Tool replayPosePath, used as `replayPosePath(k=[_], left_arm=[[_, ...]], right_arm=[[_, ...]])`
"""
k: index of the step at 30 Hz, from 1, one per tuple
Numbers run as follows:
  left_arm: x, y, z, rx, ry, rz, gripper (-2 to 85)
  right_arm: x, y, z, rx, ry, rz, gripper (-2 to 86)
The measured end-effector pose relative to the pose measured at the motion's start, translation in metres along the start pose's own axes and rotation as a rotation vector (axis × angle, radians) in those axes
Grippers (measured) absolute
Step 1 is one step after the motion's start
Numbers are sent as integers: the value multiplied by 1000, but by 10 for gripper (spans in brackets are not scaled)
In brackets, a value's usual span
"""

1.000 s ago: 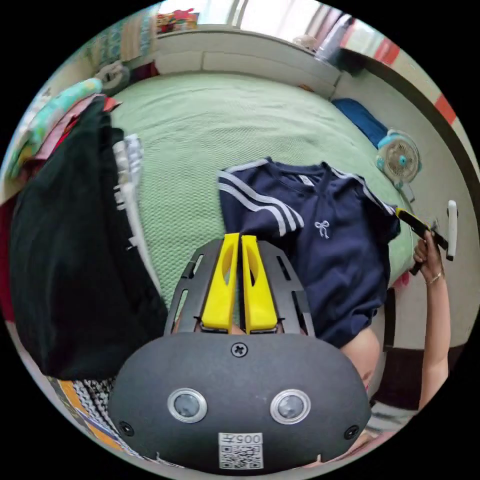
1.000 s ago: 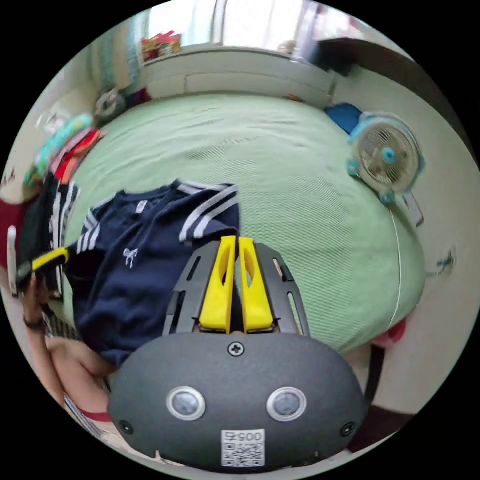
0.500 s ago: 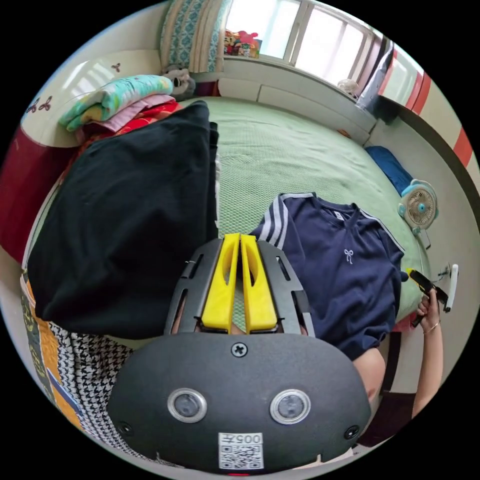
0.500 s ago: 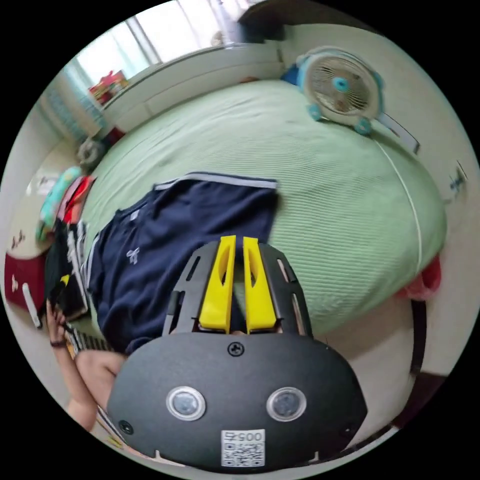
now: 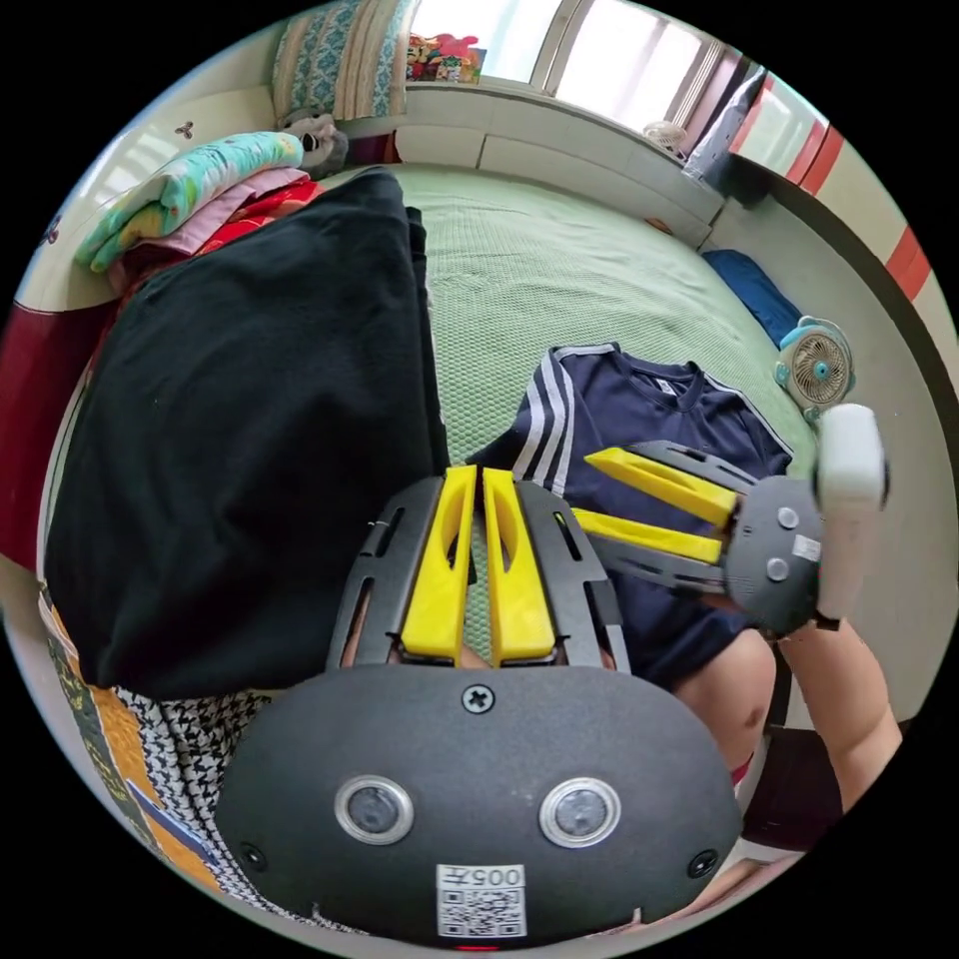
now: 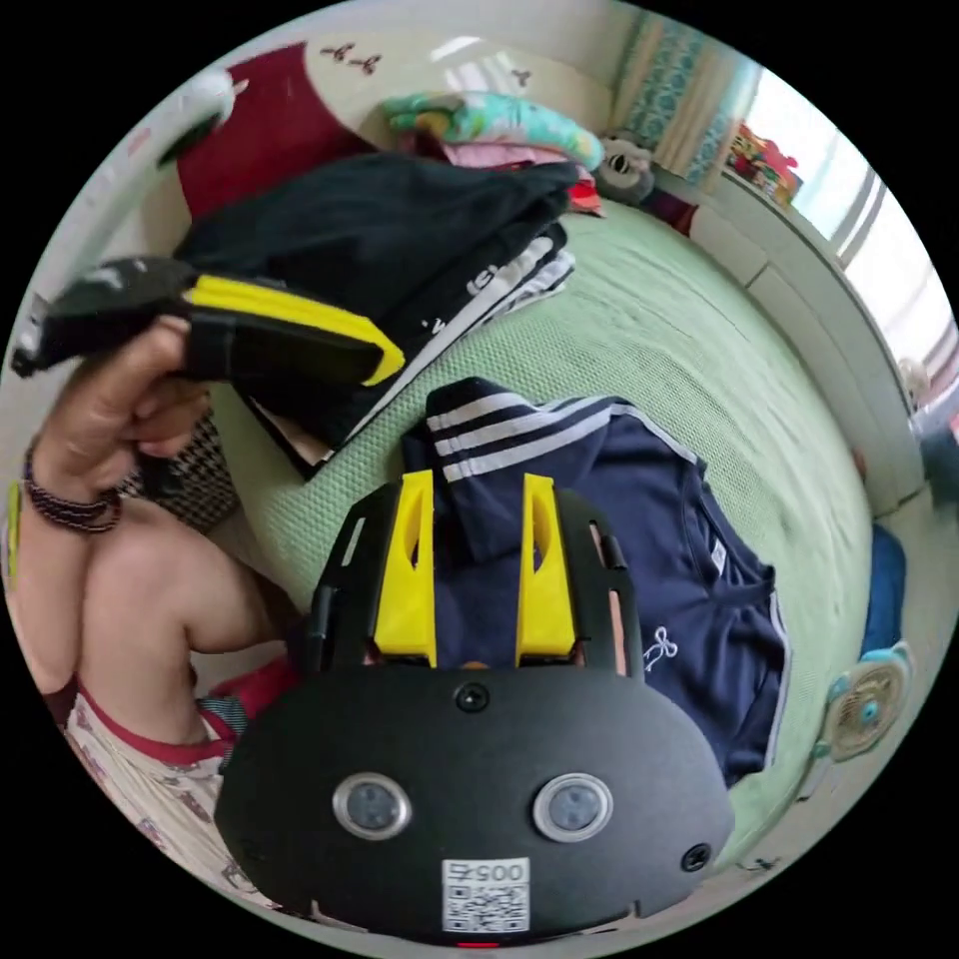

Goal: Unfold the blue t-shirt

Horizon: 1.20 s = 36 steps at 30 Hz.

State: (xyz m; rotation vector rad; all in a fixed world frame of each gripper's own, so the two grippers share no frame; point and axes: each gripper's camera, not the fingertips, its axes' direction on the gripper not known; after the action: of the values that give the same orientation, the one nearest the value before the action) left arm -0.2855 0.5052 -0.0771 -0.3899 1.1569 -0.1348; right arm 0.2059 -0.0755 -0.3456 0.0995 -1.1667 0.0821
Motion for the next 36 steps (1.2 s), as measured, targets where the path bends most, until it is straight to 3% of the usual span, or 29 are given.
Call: replayPosePath(k=[5,10,16,20,29,33,36], left_arm=[[-3,-8,13,-11,59,88,41],[12,-17,36,-51,104,199,49],[26,-30,69,-135,102,217,43],[19,-26,74,-175,-26,143,17],[18,-6,29,63,66,99,-2],[29,-17,48,42,131,109,10],[45,-27,64,32,108,135,46]], right_arm=[[-11,-29,20,-46,135,-26,13],[39,-58,-11,20,-13,159,-13],[69,-94,-3,-3,-133,280,-14],[69,-120,12,-29,-184,327,-10],[71,-130,12,-45,-238,242,71],[106,-115,-5,26,-268,296,76],[133,-89,-18,55,-182,290,83]])
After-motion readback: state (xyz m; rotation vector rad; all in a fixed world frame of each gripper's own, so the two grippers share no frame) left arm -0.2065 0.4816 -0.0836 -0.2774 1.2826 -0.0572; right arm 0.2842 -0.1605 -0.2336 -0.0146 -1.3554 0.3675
